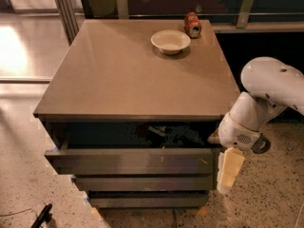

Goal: Open top drawer

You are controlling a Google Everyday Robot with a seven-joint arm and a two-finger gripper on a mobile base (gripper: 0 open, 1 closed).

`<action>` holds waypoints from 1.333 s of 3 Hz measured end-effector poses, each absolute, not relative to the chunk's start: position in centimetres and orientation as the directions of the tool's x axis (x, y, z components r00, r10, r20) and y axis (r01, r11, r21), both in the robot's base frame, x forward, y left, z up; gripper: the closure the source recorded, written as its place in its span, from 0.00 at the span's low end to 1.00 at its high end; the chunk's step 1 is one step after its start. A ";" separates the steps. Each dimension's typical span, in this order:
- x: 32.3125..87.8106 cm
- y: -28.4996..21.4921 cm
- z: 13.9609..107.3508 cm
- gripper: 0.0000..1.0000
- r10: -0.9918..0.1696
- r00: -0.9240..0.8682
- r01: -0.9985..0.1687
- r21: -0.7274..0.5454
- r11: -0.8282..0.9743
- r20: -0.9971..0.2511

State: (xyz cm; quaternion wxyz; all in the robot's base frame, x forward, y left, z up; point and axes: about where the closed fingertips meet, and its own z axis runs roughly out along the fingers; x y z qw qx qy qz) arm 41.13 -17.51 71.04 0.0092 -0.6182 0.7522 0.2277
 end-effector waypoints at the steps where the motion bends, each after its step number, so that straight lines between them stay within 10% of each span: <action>1: 41.1 -16.6 69.1 0.00 -0.933 -0.215 -0.926 0.364 0.101 -0.288; 4: 35.9 -16.8 69.0 0.00 -0.946 -0.130 -0.918 0.397 0.001 -0.298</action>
Offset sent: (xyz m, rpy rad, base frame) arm -0.0008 0.0152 -0.0333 -0.0031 0.0651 0.0623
